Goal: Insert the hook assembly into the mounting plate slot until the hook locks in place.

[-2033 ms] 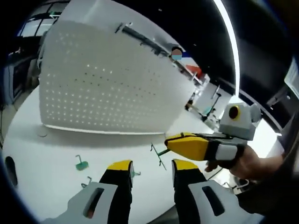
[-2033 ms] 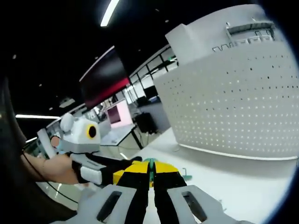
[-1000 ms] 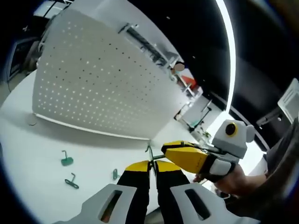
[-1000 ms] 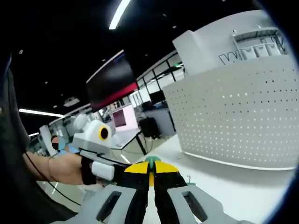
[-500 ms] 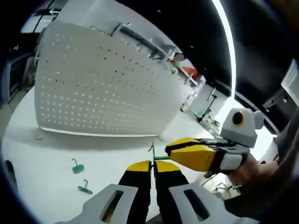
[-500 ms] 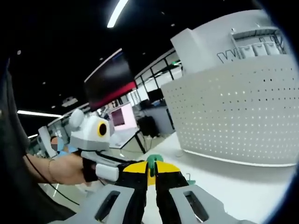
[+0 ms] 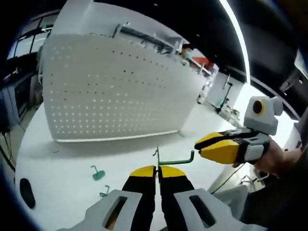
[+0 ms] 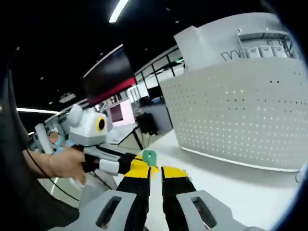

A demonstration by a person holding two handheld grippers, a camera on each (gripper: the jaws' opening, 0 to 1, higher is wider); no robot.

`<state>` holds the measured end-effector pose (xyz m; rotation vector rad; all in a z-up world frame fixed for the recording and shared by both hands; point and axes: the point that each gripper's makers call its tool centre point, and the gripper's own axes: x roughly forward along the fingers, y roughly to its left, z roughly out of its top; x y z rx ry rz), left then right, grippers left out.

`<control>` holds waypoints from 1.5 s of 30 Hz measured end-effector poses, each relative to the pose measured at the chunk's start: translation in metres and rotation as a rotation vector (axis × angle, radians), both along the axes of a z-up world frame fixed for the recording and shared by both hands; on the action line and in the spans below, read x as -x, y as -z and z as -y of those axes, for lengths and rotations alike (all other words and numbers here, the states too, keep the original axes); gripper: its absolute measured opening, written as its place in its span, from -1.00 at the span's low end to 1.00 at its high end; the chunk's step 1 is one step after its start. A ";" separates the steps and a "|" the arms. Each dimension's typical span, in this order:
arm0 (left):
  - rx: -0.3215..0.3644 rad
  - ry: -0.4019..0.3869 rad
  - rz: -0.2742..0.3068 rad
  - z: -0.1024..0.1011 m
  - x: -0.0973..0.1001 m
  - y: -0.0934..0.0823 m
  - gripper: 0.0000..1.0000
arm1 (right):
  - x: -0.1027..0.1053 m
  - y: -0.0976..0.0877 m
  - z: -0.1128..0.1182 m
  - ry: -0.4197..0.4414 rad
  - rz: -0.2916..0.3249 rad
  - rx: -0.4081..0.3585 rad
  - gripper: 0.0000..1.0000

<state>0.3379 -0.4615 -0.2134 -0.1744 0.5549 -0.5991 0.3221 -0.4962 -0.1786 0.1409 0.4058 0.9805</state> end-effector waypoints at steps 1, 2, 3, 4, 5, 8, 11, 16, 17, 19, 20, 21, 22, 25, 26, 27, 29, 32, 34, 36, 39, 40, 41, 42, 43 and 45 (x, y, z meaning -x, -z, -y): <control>-0.021 0.005 0.012 0.000 0.000 -0.001 -0.98 | 0.002 0.001 -0.002 -0.002 -0.027 -0.016 -0.77; -0.045 0.015 0.032 0.001 0.000 -0.003 -0.98 | 0.003 0.000 -0.003 -0.012 -0.029 -0.027 -0.77; -0.050 0.019 0.039 0.003 0.000 -0.004 -0.98 | 0.004 0.000 -0.005 -0.014 -0.042 -0.038 -0.77; -0.048 0.017 0.050 0.005 -0.001 -0.007 -0.98 | 0.004 -0.001 -0.006 -0.013 -0.046 -0.046 -0.77; -0.045 0.018 0.056 0.006 -0.001 -0.009 -0.98 | 0.004 -0.004 -0.008 -0.015 -0.042 -0.056 -0.79; -0.109 0.036 0.124 0.008 -0.003 -0.016 -0.98 | 0.003 -0.011 -0.010 -0.008 -0.017 -0.066 -0.81; -0.117 0.056 0.155 0.016 -0.001 -0.023 -0.98 | 0.002 -0.013 -0.012 -0.011 -0.026 -0.078 -0.78; -0.045 0.042 0.178 0.018 -0.001 -0.033 -0.98 | 0.000 -0.019 -0.010 0.009 -0.050 -0.137 -0.82; -0.022 0.050 0.182 0.021 0.000 -0.035 -0.98 | -0.001 -0.021 -0.009 0.013 -0.049 -0.150 -0.85; -0.027 0.043 0.200 0.020 0.002 -0.037 -0.98 | -0.001 -0.023 -0.008 0.010 -0.041 -0.142 -0.85; -0.025 0.039 0.203 0.020 0.002 -0.038 -0.98 | -0.001 -0.024 -0.009 0.008 -0.038 -0.145 -0.85; -0.018 0.035 0.205 0.020 0.001 -0.039 -0.98 | 0.000 -0.025 -0.009 0.009 -0.036 -0.147 -0.86; -0.005 0.031 0.200 0.020 0.000 -0.039 -0.98 | -0.001 -0.025 -0.009 0.010 -0.035 -0.149 -0.86; 0.005 0.025 0.194 0.020 0.000 -0.039 -0.98 | -0.001 -0.025 -0.009 0.015 -0.045 -0.156 -0.86; 0.002 0.022 0.194 0.019 0.000 -0.039 -0.98 | -0.002 -0.025 -0.010 0.017 -0.048 -0.157 -0.86; 0.001 0.020 0.196 0.019 -0.001 -0.039 -0.98 | -0.002 -0.025 -0.010 0.020 -0.051 -0.159 -0.86; 0.007 0.012 0.197 0.018 -0.001 -0.040 -0.98 | -0.002 -0.026 -0.010 0.024 -0.048 -0.163 -0.87; 0.011 0.007 0.195 0.018 -0.002 -0.041 -0.98 | -0.002 -0.027 -0.011 0.024 -0.047 -0.164 -0.89; 0.011 0.005 0.191 0.017 -0.002 -0.040 -0.98 | -0.002 -0.027 -0.013 0.022 -0.046 -0.162 -0.89; 0.017 0.003 0.192 0.016 -0.003 -0.041 -0.98 | -0.002 -0.027 -0.013 0.021 -0.045 -0.162 -0.89; 0.020 0.007 0.196 0.016 -0.002 -0.041 -0.98 | -0.003 -0.028 -0.013 0.019 -0.036 -0.157 -0.89; 0.020 0.006 0.198 0.016 -0.002 -0.042 -0.98 | -0.003 -0.028 -0.013 0.019 -0.037 -0.158 -0.89; 0.021 0.006 0.197 0.016 -0.002 -0.042 -0.98 | -0.003 -0.028 -0.013 0.018 -0.040 -0.160 -0.89; 0.023 0.001 0.205 0.015 -0.003 -0.043 -0.98 | -0.003 -0.029 -0.014 0.018 -0.041 -0.165 -0.89; 0.027 0.000 0.204 0.016 -0.003 -0.043 -0.98 | -0.003 -0.029 -0.014 0.018 -0.050 -0.172 -0.91; 0.035 -0.001 0.199 0.017 -0.002 -0.043 -0.98 | -0.002 -0.030 -0.014 0.013 -0.055 -0.178 -0.94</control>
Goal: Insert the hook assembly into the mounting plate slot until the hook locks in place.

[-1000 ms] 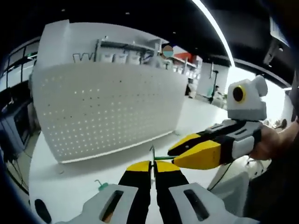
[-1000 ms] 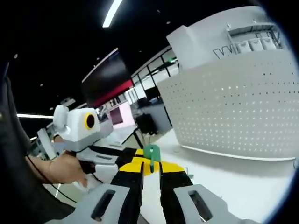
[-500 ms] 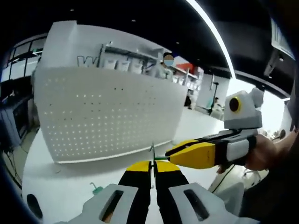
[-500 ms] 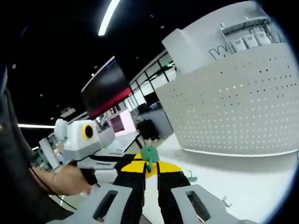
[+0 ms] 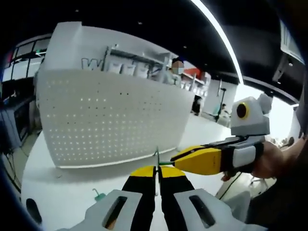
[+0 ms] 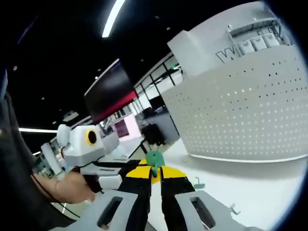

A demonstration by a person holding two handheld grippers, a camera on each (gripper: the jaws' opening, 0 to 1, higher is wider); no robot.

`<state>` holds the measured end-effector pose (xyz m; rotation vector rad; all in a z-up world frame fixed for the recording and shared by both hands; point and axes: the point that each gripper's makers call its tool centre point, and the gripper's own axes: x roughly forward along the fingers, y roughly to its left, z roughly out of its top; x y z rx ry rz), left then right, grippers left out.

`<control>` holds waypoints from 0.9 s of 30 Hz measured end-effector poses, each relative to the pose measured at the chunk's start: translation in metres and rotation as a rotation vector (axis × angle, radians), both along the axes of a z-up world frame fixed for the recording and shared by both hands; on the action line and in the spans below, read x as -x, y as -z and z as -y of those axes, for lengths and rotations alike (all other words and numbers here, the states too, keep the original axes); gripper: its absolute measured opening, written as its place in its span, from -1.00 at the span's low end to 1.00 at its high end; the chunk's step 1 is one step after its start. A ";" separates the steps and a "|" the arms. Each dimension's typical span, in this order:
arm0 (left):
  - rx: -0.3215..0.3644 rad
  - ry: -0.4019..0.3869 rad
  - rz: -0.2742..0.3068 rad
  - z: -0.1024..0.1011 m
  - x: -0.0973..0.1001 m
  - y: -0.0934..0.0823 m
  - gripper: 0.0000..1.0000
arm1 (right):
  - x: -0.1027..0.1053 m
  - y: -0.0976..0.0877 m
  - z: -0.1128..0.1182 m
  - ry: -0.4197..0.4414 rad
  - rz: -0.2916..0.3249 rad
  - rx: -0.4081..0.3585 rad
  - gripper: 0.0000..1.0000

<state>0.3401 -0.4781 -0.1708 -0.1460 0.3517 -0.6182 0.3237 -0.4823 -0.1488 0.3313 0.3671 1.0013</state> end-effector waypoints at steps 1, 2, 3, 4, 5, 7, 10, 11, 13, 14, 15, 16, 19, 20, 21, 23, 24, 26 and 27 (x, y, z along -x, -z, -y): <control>0.000 0.000 0.000 0.000 0.000 0.000 -0.98 | 0.000 0.000 0.000 0.001 0.003 0.001 -0.94; 0.000 0.005 -0.002 0.001 0.001 0.000 -0.98 | 0.000 0.000 0.000 -0.002 0.006 0.003 -0.95; 0.000 0.007 -0.002 0.001 0.001 0.000 -0.98 | 0.001 0.000 0.000 -0.009 0.009 0.001 -0.95; -0.001 0.010 0.000 0.001 0.002 0.000 -0.98 | 0.001 0.000 0.000 -0.013 0.005 -0.001 -0.95; -0.005 0.012 0.000 0.002 0.002 0.001 -0.98 | 0.002 0.001 0.000 -0.016 0.002 0.001 -0.95; -0.007 0.012 -0.004 0.002 0.003 0.003 -0.98 | 0.002 0.003 0.000 -0.018 0.017 0.016 -0.96; -0.019 0.017 -0.002 0.004 0.004 0.005 -0.96 | 0.001 0.005 0.002 -0.007 0.023 0.026 -0.98; -0.028 0.014 0.012 0.003 0.004 0.004 -0.96 | 0.000 0.005 0.002 -0.003 0.016 0.017 -0.99; -0.045 0.015 0.026 0.004 0.003 0.004 -0.95 | -0.001 0.005 0.003 0.007 0.002 0.012 -0.99; -0.055 0.012 0.029 0.003 0.002 0.006 -0.94 | -0.001 0.006 0.001 0.007 0.012 0.027 -0.99; -0.059 0.009 0.031 0.003 0.002 0.006 -0.94 | -0.001 0.007 0.001 0.008 0.022 0.038 -1.00; -0.061 0.010 0.028 0.003 0.002 0.008 -0.94 | -0.002 0.008 0.001 0.013 0.033 0.058 -1.00; -0.060 0.012 0.034 0.003 0.001 0.007 -0.92 | -0.002 0.006 0.002 0.027 0.056 0.069 -1.00; -0.063 0.014 0.032 0.004 0.001 0.007 -0.91 | -0.003 0.007 0.002 0.031 0.058 0.074 -1.00; -0.069 0.014 0.033 0.003 0.001 0.008 -0.91 | -0.004 0.008 0.002 0.035 0.062 0.078 -1.00; -0.082 0.016 0.025 0.003 0.000 0.010 -0.89 | -0.005 0.008 0.003 0.040 0.069 0.087 -1.00; -0.086 0.017 0.021 0.002 0.000 0.012 -0.85 | -0.007 0.008 0.004 0.047 0.076 0.092 -1.00; -0.104 0.001 0.018 -0.003 -0.002 0.015 -0.72 | -0.009 0.006 0.006 0.053 0.082 0.094 -1.00; -0.101 -0.012 0.018 -0.005 -0.003 0.016 -0.58 | -0.012 0.005 0.009 0.064 0.087 0.093 -1.00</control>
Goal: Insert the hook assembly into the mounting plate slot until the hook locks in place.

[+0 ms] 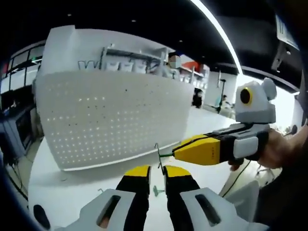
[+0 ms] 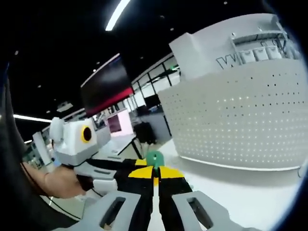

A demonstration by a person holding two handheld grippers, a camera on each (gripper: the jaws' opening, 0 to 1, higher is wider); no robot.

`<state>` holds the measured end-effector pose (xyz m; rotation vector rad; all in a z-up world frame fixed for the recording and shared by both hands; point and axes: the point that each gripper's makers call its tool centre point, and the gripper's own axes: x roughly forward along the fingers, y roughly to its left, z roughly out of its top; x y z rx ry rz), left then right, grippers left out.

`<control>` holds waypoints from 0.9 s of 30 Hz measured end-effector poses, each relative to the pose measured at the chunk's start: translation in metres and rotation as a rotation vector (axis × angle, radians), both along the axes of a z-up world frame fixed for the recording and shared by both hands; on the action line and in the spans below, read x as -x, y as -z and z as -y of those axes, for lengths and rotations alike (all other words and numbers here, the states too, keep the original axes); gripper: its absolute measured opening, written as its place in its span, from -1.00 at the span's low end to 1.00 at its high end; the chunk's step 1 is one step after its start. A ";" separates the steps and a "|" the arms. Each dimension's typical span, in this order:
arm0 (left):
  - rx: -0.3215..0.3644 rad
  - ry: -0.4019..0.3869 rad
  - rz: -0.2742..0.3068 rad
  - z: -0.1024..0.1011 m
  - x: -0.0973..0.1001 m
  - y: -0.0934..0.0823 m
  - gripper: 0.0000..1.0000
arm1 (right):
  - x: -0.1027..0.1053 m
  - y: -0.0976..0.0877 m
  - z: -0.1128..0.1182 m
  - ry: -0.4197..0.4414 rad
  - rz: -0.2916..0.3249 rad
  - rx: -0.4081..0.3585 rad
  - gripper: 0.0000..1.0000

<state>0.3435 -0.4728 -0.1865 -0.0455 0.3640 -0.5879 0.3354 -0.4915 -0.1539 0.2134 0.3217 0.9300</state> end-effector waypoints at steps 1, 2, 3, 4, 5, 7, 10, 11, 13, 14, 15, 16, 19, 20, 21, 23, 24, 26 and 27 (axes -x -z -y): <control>0.010 -0.010 -0.003 -0.002 -0.001 0.000 -0.49 | -0.001 0.000 0.002 0.003 0.000 0.001 -1.00; 0.032 -0.023 -0.006 -0.004 -0.002 -0.001 -0.40 | -0.003 0.000 0.004 0.010 0.003 0.004 -1.00; 0.042 -0.026 -0.010 -0.004 -0.002 -0.001 -0.32 | -0.006 0.000 0.008 0.024 0.010 0.008 -1.00; 0.057 -0.022 -0.017 -0.004 -0.002 -0.001 -0.30 | -0.008 0.000 0.010 0.031 0.008 0.008 -1.00; 0.063 -0.021 -0.019 -0.005 -0.002 -0.001 -0.30 | -0.011 0.001 0.014 0.047 0.011 0.010 -1.00; 0.072 -0.016 -0.018 -0.004 0.000 -0.002 -0.29 | -0.017 0.000 0.021 0.072 0.024 0.016 -1.00; 0.132 0.010 -0.026 0.004 0.003 -0.008 0.07 | -0.023 -0.004 0.029 0.097 0.051 0.028 -1.00; 0.152 0.005 -0.024 0.006 0.002 -0.012 0.32 | -0.027 -0.005 0.031 0.110 0.075 0.043 -1.00; 0.152 -0.002 -0.010 0.007 0.001 -0.016 0.60 | -0.029 -0.007 0.033 0.118 0.077 0.041 -1.00; 0.148 0.002 -0.002 0.008 0.001 -0.018 0.67 | -0.031 -0.008 0.035 0.127 0.078 0.038 -1.00; 0.138 0.014 0.013 0.010 0.002 -0.021 0.68 | -0.033 -0.008 0.036 0.132 0.080 0.039 -1.00; 0.130 0.024 0.018 0.012 0.003 -0.022 0.69 | -0.035 -0.009 0.036 0.138 0.085 0.043 -1.00; 0.114 0.033 0.025 0.015 0.004 -0.022 0.85 | -0.039 -0.009 0.038 0.148 0.094 0.050 -1.00; 0.111 0.036 0.030 0.015 0.004 -0.023 0.91 | -0.040 -0.009 0.039 0.153 0.097 0.052 -1.00; 0.112 0.036 0.032 0.015 0.004 -0.023 0.93 | -0.043 -0.009 0.040 0.160 0.102 0.055 -1.00; 0.116 0.040 0.034 0.016 0.005 -0.024 0.96 | -0.046 -0.010 0.042 0.177 0.110 0.054 -1.00; 0.117 0.042 0.035 0.016 0.006 -0.024 0.98 | -0.048 -0.011 0.043 0.189 0.122 0.055 -1.00; 0.110 0.046 0.038 0.016 0.007 -0.023 1.00 | -0.051 -0.014 0.047 0.212 0.151 0.065 -1.00; 0.105 0.056 0.044 0.017 0.009 -0.022 1.00 | -0.053 -0.016 0.049 0.228 0.165 0.068 -1.00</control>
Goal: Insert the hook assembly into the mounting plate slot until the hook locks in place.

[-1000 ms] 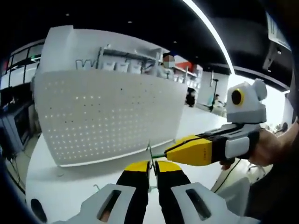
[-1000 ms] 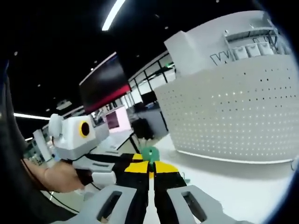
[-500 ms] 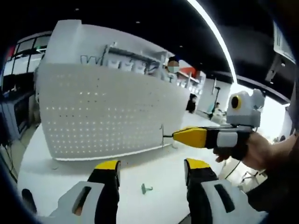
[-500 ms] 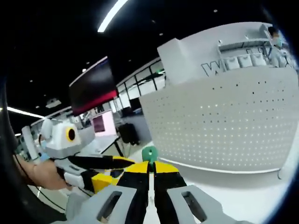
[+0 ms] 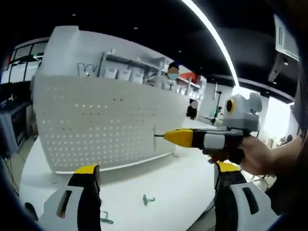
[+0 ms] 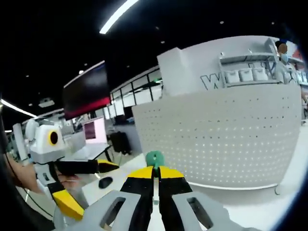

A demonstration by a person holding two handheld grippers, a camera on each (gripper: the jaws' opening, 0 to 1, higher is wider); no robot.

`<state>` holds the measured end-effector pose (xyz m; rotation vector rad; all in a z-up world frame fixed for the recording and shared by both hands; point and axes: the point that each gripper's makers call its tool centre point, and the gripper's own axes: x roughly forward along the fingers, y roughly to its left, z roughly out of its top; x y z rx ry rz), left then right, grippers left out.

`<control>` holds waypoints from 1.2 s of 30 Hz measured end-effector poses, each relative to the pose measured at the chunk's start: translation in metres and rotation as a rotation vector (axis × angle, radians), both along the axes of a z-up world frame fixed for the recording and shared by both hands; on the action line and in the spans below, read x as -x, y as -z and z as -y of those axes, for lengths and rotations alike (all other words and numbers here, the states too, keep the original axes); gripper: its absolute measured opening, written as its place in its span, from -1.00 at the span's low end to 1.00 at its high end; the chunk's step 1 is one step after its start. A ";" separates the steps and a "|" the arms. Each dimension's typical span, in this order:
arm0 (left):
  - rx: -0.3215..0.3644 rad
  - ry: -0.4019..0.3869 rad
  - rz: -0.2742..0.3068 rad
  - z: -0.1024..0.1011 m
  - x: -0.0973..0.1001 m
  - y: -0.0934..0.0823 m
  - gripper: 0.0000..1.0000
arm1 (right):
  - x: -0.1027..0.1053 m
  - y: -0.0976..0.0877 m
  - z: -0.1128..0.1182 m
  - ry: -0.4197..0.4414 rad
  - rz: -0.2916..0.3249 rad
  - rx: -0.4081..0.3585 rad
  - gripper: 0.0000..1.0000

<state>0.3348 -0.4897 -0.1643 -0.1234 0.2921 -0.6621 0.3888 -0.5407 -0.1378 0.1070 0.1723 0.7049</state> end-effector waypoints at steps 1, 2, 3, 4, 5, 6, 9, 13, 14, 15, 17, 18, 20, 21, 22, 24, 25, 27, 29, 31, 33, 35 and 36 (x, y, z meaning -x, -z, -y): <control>0.002 0.002 0.000 0.000 0.000 0.000 1.00 | -0.001 -0.001 0.001 0.008 0.006 -0.001 -1.00; 0.005 0.006 -0.003 0.001 0.001 0.002 1.00 | -0.004 -0.002 0.003 0.020 0.012 0.000 -1.00; 0.007 0.008 -0.006 0.002 0.001 0.002 1.00 | -0.006 -0.002 0.005 0.024 0.014 0.003 -1.00; 0.007 0.011 -0.008 0.003 0.001 0.003 1.00 | -0.008 -0.002 0.006 0.032 0.015 0.006 -1.00; 0.004 0.011 -0.010 0.003 0.002 0.004 1.00 | -0.011 -0.001 0.008 0.040 0.015 0.009 -1.00; 0.001 0.011 -0.011 0.004 0.002 0.005 1.00 | -0.014 -0.001 0.010 0.048 0.013 0.011 -1.00; -0.001 0.012 -0.011 0.004 0.002 0.006 1.00 | -0.023 -0.001 0.017 0.081 0.020 0.013 -1.00; -0.002 -0.001 -0.025 -0.002 0.002 0.009 1.00 | -0.034 -0.003 0.026 0.123 0.033 0.016 -1.00; 0.001 -0.004 -0.028 -0.003 0.002 0.010 1.00 | -0.039 -0.004 0.029 0.139 0.037 0.016 -1.00; 0.002 -0.005 -0.032 -0.004 0.002 0.012 1.00 | -0.042 -0.005 0.031 0.151 0.042 0.018 -1.00; -0.002 -0.010 -0.040 -0.007 0.003 0.015 1.00 | -0.046 -0.006 0.034 0.173 0.048 0.021 -1.00; -0.002 -0.009 -0.042 -0.007 0.003 0.016 1.00 | -0.050 -0.005 0.037 0.193 0.057 0.042 -1.00; -0.002 -0.010 -0.051 -0.008 0.004 0.018 1.00 | -0.053 -0.005 0.038 0.205 0.065 0.055 -1.00; -0.002 -0.010 -0.052 -0.008 0.004 0.019 1.00 | -0.055 -0.004 0.039 0.210 0.069 0.062 -1.00; -0.002 -0.010 -0.054 -0.009 0.004 0.020 1.00 | -0.058 -0.003 0.039 0.217 0.074 0.073 -1.00; -0.001 -0.011 -0.060 -0.009 0.004 0.022 1.00 | -0.062 -0.003 0.040 0.227 0.076 0.074 -1.00; 0.001 -0.010 -0.064 -0.009 0.005 0.023 1.00 | -0.064 -0.003 0.041 0.234 0.079 0.074 -1.00; -0.003 -0.004 -0.072 -0.009 0.005 0.025 1.00 | -0.068 -0.004 0.042 0.248 0.086 0.071 -1.00; -0.008 -0.004 -0.072 -0.009 0.005 0.026 1.00 | -0.073 -0.005 0.043 0.258 0.090 0.071 -1.00; -0.005 -0.003 -0.073 -0.010 0.005 0.025 1.00 | -0.079 -0.006 0.044 0.270 0.093 0.067 -1.00; -0.008 -0.004 -0.076 -0.012 0.004 0.026 1.00 | -0.085 -0.008 0.047 0.287 0.101 0.066 -1.00; -0.011 -0.006 -0.076 -0.014 0.003 0.026 1.00 | -0.091 -0.012 0.051 0.307 0.108 0.059 -1.00; -0.012 -0.007 -0.076 -0.015 0.003 0.026 1.00 | -0.093 -0.013 0.054 0.318 0.110 0.057 -1.00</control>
